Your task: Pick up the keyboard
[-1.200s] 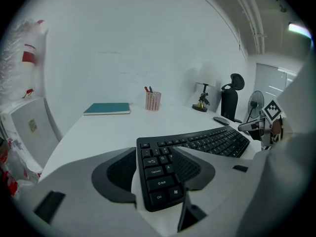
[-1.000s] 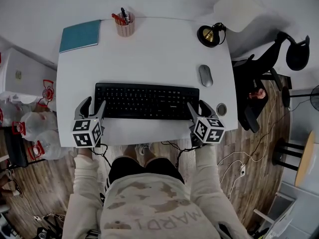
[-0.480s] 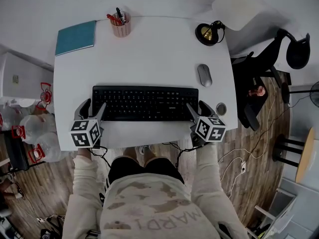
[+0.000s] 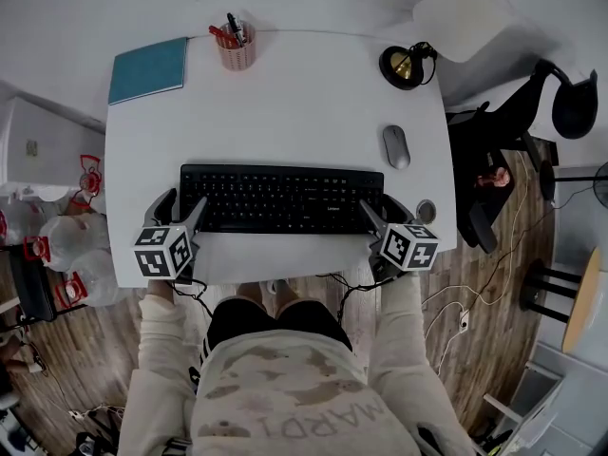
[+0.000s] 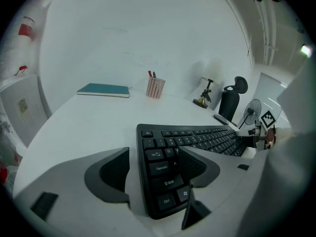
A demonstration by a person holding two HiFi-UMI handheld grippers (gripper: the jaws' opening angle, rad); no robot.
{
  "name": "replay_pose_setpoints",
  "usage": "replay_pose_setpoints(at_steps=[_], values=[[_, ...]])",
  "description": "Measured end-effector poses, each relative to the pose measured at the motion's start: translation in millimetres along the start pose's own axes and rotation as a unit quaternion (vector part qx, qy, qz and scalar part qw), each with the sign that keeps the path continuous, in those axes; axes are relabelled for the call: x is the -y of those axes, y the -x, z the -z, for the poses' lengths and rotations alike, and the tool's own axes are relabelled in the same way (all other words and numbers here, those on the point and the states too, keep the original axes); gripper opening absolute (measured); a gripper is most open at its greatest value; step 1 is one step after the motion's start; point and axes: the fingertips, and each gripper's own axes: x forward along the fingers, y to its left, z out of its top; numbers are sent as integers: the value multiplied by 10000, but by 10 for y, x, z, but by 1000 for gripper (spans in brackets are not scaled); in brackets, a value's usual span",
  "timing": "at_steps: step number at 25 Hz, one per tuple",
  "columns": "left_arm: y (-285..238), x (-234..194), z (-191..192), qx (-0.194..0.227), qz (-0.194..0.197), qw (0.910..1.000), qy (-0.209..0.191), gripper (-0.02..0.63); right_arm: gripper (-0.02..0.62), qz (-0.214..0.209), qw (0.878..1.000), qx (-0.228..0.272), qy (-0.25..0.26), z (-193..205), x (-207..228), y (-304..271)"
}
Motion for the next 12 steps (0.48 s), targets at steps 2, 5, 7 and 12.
replay_pose_setpoints(at_steps=[2, 5, 7, 12], values=[[-10, -6, 4, -41, -3, 10000, 40, 304, 285, -1, 10000, -3, 4, 2, 2, -2], [-21, -8, 11, -133, 34, 9999, 96, 307, 285, 7, 10000, -12, 15, 1, 6, 0], [-32, -5, 17, -207, 100, 9997, 98, 305, 277, -1, 10000, -34, 12, 1, 2, -9], [-42, 42, 20, -217, 168, 9995, 158, 262, 276, 13, 10000, -37, -61, 6, -8, -15]])
